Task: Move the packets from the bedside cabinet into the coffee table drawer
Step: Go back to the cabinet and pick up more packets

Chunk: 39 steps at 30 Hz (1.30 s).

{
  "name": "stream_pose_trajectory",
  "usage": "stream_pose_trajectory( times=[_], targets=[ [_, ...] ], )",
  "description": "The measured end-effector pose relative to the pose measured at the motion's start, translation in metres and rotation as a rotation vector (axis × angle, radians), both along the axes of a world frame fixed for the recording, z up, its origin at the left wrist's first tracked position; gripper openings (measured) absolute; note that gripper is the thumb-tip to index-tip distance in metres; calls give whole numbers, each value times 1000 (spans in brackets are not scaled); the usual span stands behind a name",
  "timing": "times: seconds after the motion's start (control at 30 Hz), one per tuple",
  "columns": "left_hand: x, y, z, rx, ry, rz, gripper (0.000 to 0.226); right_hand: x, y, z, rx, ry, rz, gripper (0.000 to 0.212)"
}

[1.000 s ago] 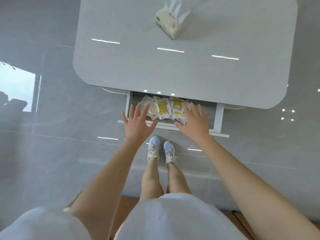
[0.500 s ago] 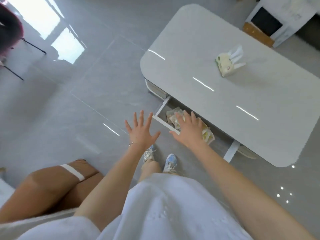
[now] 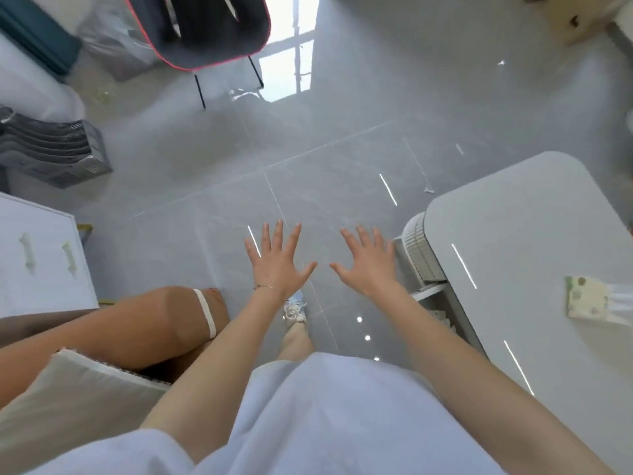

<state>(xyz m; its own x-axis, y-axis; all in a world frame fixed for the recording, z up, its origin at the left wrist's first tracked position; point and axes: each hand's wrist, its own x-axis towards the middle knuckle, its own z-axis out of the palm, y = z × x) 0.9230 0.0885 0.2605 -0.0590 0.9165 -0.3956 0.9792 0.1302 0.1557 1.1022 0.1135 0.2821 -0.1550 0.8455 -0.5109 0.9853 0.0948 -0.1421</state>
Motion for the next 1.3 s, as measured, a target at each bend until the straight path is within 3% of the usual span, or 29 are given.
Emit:
stream_pose_trajectory(
  times=[0.33,0.87,1.07,1.3],
  targets=[
    [-180,67,3,-64,16,305,80,-177,124,2,-21,0,214,75],
    [-424,113,17,-16,-48,1038,77,-493,281,15,-62,42,982,76],
    [-497,115,26,-3,-26,1263,78,-624,304,31,-22,62,1221,75],
    [-579,78,26,-25,38,1393,76,-754,273,26,-1,73,1399,76]
  ],
)
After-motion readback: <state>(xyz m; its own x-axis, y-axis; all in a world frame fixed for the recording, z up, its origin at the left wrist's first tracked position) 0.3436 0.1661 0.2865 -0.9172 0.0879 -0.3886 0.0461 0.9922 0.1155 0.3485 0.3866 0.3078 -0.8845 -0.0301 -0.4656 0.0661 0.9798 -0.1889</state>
